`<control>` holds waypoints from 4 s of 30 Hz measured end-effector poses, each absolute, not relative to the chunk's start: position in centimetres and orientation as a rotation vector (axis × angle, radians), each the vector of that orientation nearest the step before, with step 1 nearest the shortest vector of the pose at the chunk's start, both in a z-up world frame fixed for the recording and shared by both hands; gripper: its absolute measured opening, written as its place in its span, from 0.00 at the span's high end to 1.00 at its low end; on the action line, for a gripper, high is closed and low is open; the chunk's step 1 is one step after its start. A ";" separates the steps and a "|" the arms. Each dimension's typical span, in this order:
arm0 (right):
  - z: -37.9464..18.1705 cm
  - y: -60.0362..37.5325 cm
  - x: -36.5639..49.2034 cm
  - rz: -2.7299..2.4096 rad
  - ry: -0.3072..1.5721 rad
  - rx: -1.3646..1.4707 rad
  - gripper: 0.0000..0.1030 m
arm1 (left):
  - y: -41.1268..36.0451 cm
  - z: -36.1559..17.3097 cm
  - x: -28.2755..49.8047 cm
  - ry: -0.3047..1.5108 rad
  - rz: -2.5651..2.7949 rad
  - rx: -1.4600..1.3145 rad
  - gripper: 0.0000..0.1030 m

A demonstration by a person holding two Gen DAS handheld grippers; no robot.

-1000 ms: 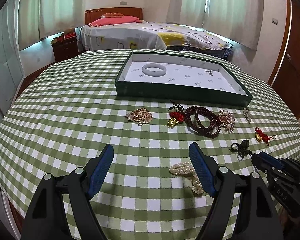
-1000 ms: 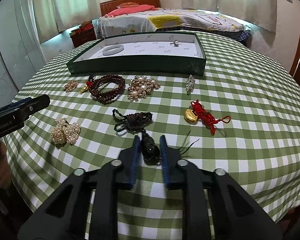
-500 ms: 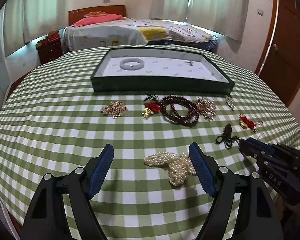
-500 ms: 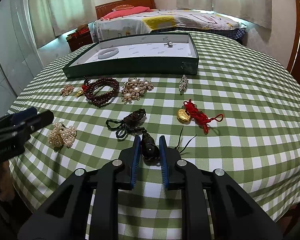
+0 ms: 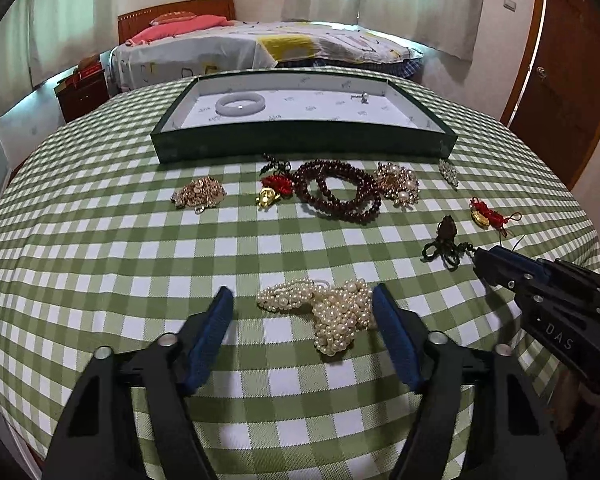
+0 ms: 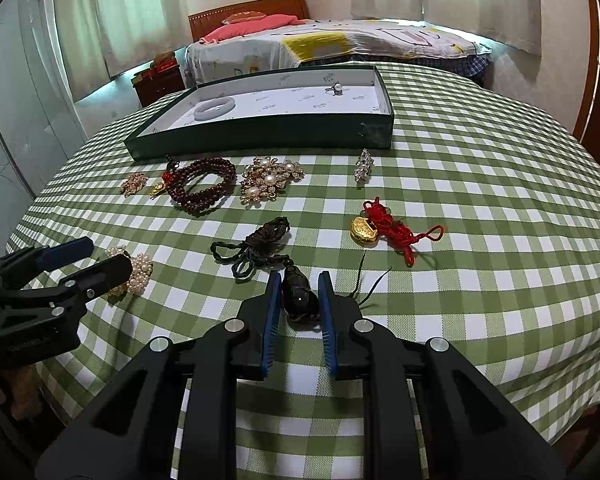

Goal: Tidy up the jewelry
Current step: 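Close the left gripper on the pearl strand cluster while the right gripper holds the pendant, then carry the pearl strand with the left gripper while the right gripper carries the pendant over the tray, then lower and open both grippers to drop pearls and pendant in the tray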

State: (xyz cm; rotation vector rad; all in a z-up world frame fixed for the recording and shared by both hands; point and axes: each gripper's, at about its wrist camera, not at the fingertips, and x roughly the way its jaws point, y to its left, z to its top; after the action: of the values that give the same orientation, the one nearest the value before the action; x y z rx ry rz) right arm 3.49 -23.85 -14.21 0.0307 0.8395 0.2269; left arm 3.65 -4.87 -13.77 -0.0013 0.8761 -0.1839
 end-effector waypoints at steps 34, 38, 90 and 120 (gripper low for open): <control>-10.9 -23.5 3.5 0.244 0.729 0.067 0.82 | -3.6 -10.3 4.1 0.773 -0.221 -0.038 0.83; -9.3 -23.3 4.3 0.254 0.691 0.077 0.82 | -3.4 -9.4 5.1 0.753 -0.209 -0.043 0.83; -11.2 -20.6 32.4 0.214 0.843 0.044 0.82 | -7.6 -11.6 32.4 0.947 -0.128 0.020 0.82; -9.0 -21.5 29.6 0.203 0.777 0.070 0.67 | -6.5 -8.8 29.5 0.847 -0.148 -0.053 0.47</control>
State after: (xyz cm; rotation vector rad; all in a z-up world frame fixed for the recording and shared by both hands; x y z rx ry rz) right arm 29.65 -21.52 -8.99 0.0700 0.7767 0.2032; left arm 29.52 -6.46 -8.85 -0.0532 0.8466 -0.1480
